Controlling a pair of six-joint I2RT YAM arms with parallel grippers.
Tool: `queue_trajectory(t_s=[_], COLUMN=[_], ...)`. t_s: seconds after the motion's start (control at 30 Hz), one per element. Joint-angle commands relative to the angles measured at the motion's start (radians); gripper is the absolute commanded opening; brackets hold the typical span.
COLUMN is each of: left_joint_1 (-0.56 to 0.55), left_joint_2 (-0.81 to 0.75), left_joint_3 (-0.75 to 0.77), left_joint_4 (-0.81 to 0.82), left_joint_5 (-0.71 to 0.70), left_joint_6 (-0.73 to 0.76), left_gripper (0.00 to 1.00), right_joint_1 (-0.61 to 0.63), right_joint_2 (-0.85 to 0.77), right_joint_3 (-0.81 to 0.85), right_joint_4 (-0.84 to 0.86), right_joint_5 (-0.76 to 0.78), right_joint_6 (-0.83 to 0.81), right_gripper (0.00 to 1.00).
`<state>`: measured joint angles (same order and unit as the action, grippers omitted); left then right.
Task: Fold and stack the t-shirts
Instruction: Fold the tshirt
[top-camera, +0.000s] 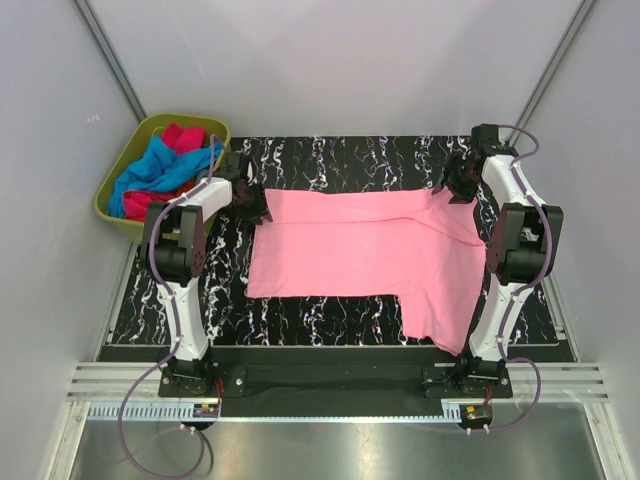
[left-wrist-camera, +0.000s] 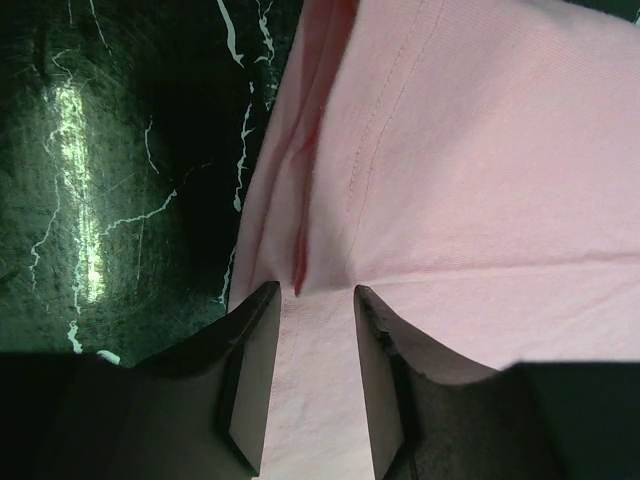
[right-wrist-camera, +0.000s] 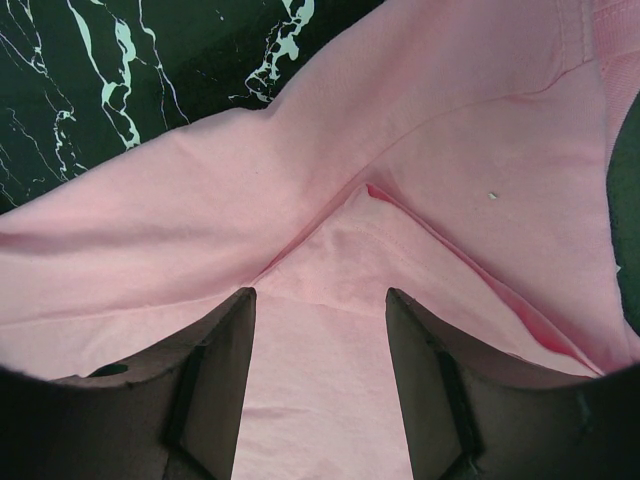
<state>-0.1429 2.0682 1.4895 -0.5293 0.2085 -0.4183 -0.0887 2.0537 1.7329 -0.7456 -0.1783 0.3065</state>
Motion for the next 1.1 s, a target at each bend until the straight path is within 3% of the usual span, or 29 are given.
queue_trajectory(t_s=[0.0,0.5,0.77,1.07], left_joint_1=[0.003,0.002,0.005,0.005], left_joint_2=[0.004,-0.026,-0.036,-0.025], left_joint_3=[0.025,0.069,0.114,0.115], left_joint_4=[0.023,0.028,0.023,0.023], left_joint_5=[0.006,0.019,0.028,0.043], left_joint_6=[0.0,0.015,0.021,0.013], left_gripper=[0.4,0.05,0.0,0.0], right_joint_1=[0.001,0.015,0.032,0.035], right_joint_2=[-0.009,0.054,0.103,0.141], right_joint_3=[0.008,-0.021,0.013,0.06], right_joint_4=[0.018,0.028,0.023,-0.017], right_joint_5=[-0.024,-0.076,0.002,0.094], right_joint_6=[-0.014,-0.037,-0.096,0.078], right_gripper=[0.61,0.6,0.64,0.62])
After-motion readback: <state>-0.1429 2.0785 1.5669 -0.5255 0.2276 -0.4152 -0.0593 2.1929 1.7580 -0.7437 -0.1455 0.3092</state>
